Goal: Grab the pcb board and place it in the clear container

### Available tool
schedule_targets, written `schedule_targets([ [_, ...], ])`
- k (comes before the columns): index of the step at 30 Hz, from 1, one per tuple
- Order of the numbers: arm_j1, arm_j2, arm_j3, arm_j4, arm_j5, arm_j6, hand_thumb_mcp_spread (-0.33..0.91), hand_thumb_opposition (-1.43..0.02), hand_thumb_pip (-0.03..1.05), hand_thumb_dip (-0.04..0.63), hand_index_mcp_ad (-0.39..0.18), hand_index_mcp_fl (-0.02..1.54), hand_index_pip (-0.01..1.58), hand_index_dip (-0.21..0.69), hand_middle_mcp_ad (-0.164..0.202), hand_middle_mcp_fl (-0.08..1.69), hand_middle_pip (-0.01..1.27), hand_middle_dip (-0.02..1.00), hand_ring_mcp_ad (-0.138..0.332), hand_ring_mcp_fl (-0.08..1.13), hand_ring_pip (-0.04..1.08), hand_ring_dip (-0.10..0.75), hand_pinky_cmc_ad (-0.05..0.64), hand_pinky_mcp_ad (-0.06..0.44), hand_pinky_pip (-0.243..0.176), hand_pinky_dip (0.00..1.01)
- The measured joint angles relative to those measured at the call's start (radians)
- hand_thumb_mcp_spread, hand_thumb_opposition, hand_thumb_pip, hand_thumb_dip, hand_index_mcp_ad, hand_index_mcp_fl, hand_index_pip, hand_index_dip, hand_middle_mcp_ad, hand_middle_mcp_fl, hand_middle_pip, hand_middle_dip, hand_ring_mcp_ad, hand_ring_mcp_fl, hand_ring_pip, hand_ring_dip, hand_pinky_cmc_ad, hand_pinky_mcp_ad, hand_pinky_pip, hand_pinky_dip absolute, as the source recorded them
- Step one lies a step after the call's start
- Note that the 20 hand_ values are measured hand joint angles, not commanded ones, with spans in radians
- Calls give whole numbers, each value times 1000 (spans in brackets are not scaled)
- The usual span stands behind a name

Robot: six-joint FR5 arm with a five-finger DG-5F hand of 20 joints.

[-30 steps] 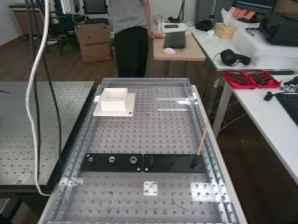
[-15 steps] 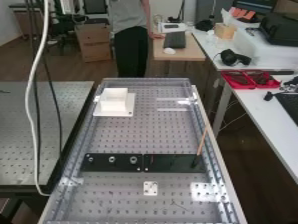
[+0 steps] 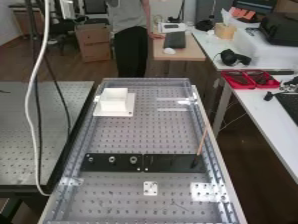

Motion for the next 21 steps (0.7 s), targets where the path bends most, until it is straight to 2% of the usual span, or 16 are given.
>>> schedule_targets([
  [7, 3, 0, -27, 33, 10, 11, 197, -588, 141, 9, 26, 24, 87, 89, 28, 5, 138, 31, 173, 16, 89, -14, 213, 195, -87, 290],
  [9, 4, 1, -36, 41, 15, 12, 197, -588, 141, 9, 26, 24, 87, 91, 28, 5, 138, 31, 173, 16, 89, -14, 213, 211, -89, 290],
  [21, 15, -10, -123, 123, 62, 55, 218, -597, 141, 9, 26, 24, 87, 94, 28, 5, 138, 31, 173, 16, 89, -17, 227, 215, -91, 305],
])
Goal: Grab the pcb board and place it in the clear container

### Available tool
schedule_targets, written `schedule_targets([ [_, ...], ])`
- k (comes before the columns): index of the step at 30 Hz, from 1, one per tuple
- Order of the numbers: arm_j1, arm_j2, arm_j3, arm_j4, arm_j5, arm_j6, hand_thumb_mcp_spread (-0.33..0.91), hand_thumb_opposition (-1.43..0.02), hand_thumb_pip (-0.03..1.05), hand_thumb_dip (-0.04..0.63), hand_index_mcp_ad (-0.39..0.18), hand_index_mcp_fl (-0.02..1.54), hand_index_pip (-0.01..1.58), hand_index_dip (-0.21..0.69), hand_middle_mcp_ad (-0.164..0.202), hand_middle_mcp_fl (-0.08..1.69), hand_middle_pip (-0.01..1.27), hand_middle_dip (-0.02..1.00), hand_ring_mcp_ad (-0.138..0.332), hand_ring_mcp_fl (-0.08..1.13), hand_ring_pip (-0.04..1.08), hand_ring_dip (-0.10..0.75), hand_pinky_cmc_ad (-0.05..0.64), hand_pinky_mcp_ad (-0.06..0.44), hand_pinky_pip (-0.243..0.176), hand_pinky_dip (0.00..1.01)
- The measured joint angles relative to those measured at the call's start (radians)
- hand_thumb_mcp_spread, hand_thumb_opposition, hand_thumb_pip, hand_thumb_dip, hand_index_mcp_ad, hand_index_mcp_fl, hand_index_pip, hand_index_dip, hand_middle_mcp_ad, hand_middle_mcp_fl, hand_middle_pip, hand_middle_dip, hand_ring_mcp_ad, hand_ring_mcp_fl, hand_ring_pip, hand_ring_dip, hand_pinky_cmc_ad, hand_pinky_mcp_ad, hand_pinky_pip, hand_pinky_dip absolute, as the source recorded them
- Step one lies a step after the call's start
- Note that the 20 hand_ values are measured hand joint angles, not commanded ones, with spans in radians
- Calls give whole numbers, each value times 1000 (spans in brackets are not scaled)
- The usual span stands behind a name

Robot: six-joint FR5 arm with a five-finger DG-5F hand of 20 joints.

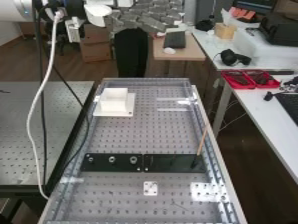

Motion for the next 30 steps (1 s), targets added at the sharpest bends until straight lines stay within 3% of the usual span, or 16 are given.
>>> schedule_targets([
  [12, 38, -12, -113, 139, 128, 41, 218, -597, 145, 9, 26, 59, 84, 113, 28, 21, 136, 37, 176, 16, 89, -17, 227, 215, -91, 321],
  [24, 80, -24, -204, 248, 301, 82, 248, -597, 162, 9, 24, 124, 87, 152, 28, 38, 138, 47, 180, 17, 89, -14, 223, 215, -91, 326],
  [30, 98, -49, -258, 326, 417, 128, 278, -602, 164, 9, 24, 173, 89, 188, 24, 59, 134, 51, 180, 17, 89, -17, 222, 215, -91, 326],
])
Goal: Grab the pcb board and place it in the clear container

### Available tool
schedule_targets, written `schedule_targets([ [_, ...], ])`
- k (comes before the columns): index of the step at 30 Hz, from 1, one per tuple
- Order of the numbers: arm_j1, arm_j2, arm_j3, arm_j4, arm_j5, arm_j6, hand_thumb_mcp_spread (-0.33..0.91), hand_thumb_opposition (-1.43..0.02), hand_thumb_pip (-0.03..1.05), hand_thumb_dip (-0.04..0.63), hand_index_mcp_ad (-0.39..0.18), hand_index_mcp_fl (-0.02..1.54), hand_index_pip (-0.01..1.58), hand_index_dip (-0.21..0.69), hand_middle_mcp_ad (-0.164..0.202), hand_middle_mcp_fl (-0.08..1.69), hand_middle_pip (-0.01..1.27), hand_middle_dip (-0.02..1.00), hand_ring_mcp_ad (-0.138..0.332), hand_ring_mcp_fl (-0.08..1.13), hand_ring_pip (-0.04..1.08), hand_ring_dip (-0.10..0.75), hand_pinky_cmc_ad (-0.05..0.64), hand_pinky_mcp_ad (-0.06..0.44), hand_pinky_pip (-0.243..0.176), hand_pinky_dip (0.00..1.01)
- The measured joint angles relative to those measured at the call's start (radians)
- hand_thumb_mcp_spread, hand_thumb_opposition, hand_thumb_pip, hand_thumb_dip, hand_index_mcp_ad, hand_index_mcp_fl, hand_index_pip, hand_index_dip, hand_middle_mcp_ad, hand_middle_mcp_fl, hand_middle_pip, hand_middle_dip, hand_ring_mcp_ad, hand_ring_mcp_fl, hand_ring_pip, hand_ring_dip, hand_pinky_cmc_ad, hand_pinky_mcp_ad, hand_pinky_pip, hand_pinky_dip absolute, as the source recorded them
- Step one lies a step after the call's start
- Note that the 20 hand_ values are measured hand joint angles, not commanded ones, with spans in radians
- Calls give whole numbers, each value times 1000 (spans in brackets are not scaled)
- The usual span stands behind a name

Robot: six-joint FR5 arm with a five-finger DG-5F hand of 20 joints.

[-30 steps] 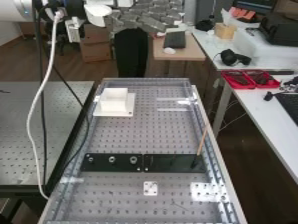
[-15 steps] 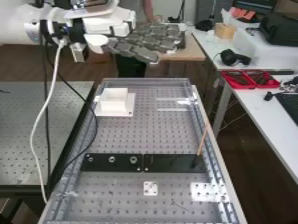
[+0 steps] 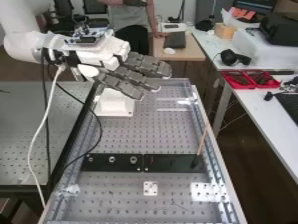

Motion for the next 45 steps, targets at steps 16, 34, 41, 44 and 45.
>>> schedule_targets([
  [16, 17, -113, -37, 138, 201, 60, 328, -634, 202, 19, 24, 223, 84, 236, 28, 59, 133, 70, 178, 17, 89, -17, 223, 215, -91, 337],
  [34, 135, -265, -30, 374, 589, 29, 419, -648, 239, 42, 24, 258, 84, 325, 28, 66, 127, 98, 178, 14, 89, -14, 215, 194, -91, 318],
  [41, 152, -322, -6, 424, 671, 51, 447, -665, 304, 84, 9, 260, 183, 333, 24, 7, 126, 108, 183, 2, 93, -14, 216, 197, -91, 293],
  [44, 161, -354, 7, 436, 716, 86, 463, -682, 304, 101, 7, 260, 291, 330, 24, -2, 129, 108, 183, 0, 94, -12, 216, 194, -91, 267],
  [45, 162, -358, 9, 436, 722, 92, 466, -679, 304, 108, 7, 257, 326, 333, 24, -5, 126, 108, 183, 0, 91, -12, 216, 194, -91, 258],
])
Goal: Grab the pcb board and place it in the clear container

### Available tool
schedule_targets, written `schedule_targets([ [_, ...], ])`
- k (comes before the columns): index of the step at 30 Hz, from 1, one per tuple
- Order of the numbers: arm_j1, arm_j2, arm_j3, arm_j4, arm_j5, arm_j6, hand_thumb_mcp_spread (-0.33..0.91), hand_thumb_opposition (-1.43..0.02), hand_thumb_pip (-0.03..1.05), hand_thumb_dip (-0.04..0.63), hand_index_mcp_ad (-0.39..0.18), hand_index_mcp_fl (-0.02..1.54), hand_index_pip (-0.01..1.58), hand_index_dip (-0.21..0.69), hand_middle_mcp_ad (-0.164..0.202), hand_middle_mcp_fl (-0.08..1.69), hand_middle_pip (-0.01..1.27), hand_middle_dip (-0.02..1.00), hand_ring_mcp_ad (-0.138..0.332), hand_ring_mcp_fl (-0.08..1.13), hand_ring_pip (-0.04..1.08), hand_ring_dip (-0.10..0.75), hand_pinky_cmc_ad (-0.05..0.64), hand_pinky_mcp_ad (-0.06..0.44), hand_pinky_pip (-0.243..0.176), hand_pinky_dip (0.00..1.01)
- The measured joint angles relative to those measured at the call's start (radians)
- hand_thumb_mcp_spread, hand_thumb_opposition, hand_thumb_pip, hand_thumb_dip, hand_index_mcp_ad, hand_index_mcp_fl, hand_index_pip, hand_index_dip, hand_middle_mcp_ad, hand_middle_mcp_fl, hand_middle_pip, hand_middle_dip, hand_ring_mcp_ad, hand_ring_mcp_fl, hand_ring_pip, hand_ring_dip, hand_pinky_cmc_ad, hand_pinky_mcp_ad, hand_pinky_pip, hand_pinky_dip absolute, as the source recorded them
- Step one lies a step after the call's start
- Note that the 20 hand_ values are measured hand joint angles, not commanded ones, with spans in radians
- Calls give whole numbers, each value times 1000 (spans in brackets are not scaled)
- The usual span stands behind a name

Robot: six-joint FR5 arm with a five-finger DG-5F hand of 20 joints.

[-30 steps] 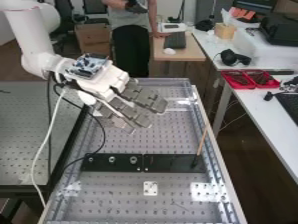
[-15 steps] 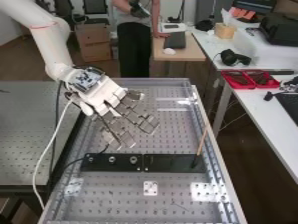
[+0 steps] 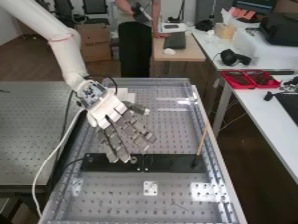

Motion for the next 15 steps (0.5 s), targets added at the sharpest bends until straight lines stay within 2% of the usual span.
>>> schedule_targets([
  [6, 12, -36, 21, -10, 39, 41, 469, -696, 309, 115, -21, 260, 581, 326, 24, -2, 126, 110, 183, 0, 93, -12, 215, 194, -91, 251],
  [11, 14, -68, 46, -55, 58, 90, 457, -695, 311, 133, -24, 255, 791, 281, 28, -5, 126, 110, 183, 0, 93, -12, 216, 197, -91, 220],
  [15, 11, -87, 63, -87, 67, 122, 499, -712, 319, 134, -24, 237, 979, 265, 28, -2, 129, 110, 183, 0, 89, -7, 215, 183, -91, 190],
])
